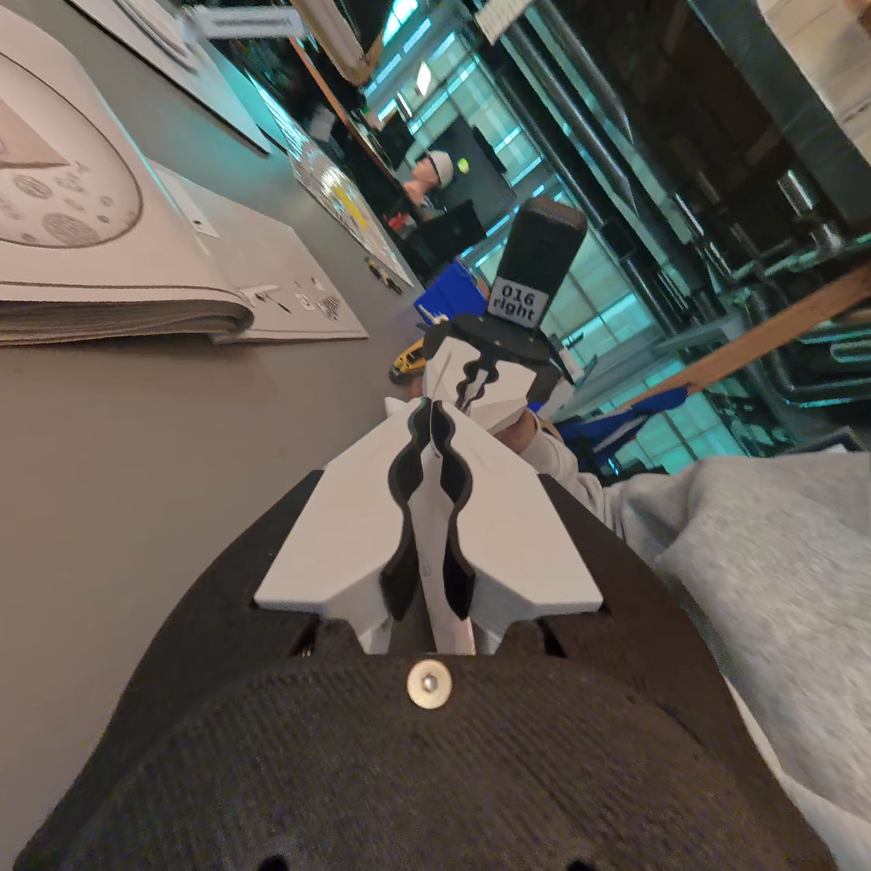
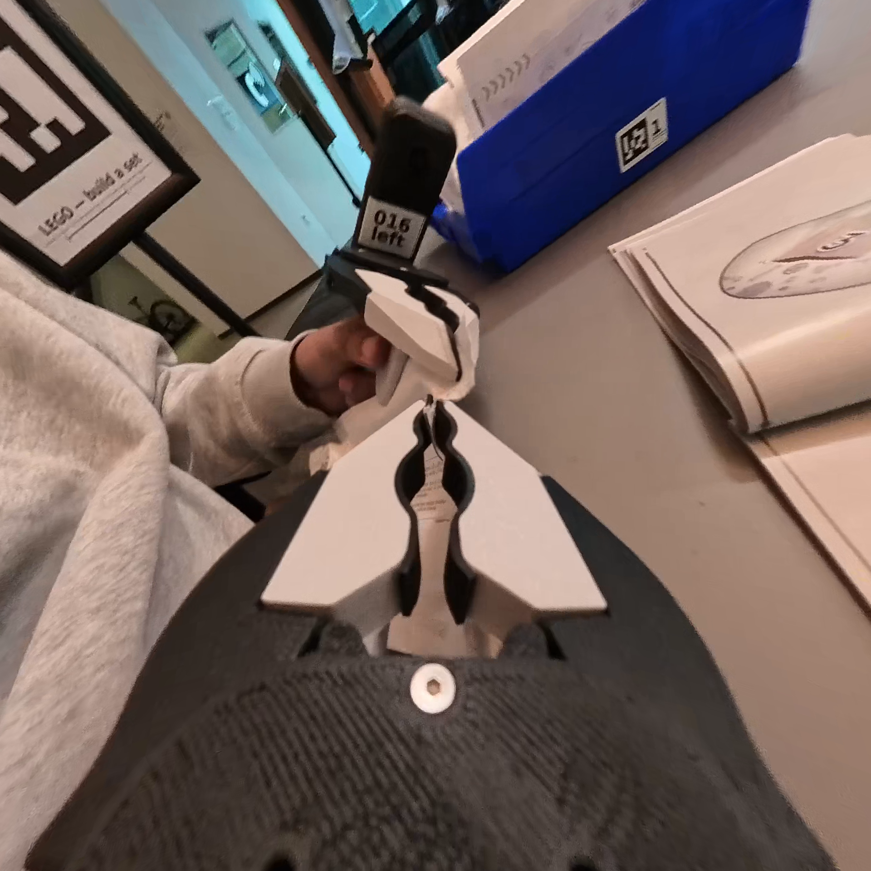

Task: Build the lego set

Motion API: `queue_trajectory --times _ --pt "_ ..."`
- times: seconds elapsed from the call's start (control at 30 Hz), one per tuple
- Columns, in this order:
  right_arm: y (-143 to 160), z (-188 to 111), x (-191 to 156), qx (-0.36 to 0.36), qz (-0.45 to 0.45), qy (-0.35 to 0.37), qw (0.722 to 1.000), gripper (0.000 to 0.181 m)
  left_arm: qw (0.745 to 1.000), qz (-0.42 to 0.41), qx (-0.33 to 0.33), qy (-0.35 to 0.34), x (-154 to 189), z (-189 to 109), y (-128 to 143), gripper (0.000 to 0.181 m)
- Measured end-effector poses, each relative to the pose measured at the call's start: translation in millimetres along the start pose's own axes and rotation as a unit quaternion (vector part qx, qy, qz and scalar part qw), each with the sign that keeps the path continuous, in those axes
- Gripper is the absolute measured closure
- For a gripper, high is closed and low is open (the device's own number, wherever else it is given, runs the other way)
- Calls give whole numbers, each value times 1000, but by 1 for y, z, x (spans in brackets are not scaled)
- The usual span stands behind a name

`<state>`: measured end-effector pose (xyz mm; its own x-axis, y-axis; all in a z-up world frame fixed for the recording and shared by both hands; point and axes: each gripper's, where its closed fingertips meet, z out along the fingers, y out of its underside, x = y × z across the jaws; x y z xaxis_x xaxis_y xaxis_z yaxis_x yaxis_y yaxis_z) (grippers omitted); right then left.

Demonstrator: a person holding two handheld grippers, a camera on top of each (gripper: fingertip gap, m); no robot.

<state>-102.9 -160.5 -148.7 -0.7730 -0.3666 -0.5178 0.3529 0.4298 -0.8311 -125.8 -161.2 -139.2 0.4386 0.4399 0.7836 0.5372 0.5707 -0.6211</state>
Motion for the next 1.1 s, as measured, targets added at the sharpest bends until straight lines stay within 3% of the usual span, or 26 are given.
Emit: queue_trajectory --times 0.1,0.17,0.27,0.37,0.5,0.63,0.77,0.83,0.93,1.1 --pt "-2 -1 1 14 5 14 1000 181 1000 -11 9 -13 -5 1 -2 181" --pt "-3 -5 -12 24 -14 -15 1000 181 995 -27 72 -56 -22 -16 -23 181" --pt "1 -10 -6 34 13 18 999 181 995 -2 58 -79 -26 -22 -21 181" --pt "-2 -13 -4 41 4 23 999 181 996 -13 72 -52 -20 -20 -25 181" --pt "-4 -13 -3 42 -18 35 998 181 997 -26 64 -27 -18 -21 -26 181" --pt "-2 -20 9 26 -39 78 996 181 999 -36 32 -15 -13 -22 -17 157" --pt "0 -21 10 12 -57 87 995 181 999 -33 -38 1 -6 -15 5 164" --pt "-2 -19 8 17 -55 76 995 163 998 -15 -59 -8 -6 -10 12 181" --pt "-2 -17 14 23 -15 78 997 121 997 -20 -72 2 -3 -5 17 181" --pt "11 -22 26 -20 9 112 994 111 996 -24 -73 -41 -14 -7 19 181"
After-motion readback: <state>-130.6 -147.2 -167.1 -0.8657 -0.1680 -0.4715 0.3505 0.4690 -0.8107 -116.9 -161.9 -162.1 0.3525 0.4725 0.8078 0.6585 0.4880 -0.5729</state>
